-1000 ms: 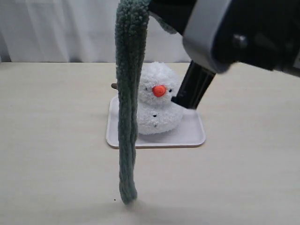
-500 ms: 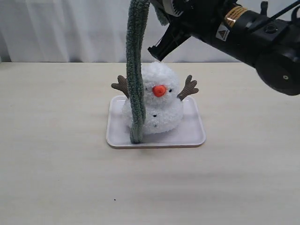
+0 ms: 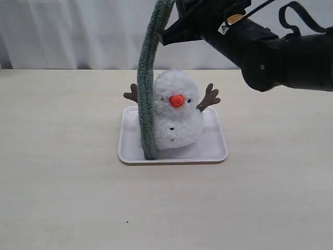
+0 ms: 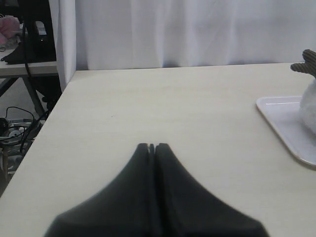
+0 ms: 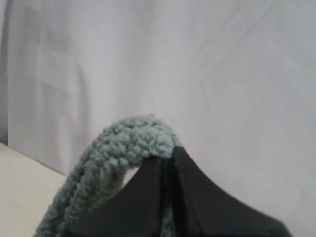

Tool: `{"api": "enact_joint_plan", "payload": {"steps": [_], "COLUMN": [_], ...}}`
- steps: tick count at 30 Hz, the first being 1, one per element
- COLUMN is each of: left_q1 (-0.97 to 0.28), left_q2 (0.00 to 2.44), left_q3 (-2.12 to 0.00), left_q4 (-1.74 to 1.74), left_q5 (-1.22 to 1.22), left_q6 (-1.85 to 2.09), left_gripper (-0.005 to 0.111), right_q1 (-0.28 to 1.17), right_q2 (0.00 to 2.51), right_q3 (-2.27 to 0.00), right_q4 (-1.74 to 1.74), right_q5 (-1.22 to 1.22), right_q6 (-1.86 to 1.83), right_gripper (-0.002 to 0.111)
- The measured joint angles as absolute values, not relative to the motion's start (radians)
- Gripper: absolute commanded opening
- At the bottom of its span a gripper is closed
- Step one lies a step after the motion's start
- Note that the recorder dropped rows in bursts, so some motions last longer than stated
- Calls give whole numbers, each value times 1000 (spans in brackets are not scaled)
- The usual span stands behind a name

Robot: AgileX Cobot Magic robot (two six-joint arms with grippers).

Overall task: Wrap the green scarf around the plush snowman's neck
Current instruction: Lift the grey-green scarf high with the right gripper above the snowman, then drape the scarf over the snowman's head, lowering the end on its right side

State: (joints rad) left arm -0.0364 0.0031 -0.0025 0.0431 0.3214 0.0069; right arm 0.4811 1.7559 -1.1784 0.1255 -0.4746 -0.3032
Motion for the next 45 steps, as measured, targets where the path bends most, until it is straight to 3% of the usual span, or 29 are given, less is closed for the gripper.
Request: {"api": "enact_joint_plan", "payload": {"steps": [11,26,45], "left_q1": [-36,-36,-36], "left_q2": [3,3,3], "left_q3": [-3,-3,-3], "left_q4": [43,43,43], "left_q5": [321,321,321], "left_q6": [7,7,7], "left_gripper": [0,0,0], "right_q1": [471,311,264], "right_q2": [1856,1858,1862], "right_q3": [-1436,-1448,-1598], "right_q4": [336,344,349], "right_q5": [0,385,932], "right_q6": [-479,-392,-354], "right_gripper": [4,4,4]}}
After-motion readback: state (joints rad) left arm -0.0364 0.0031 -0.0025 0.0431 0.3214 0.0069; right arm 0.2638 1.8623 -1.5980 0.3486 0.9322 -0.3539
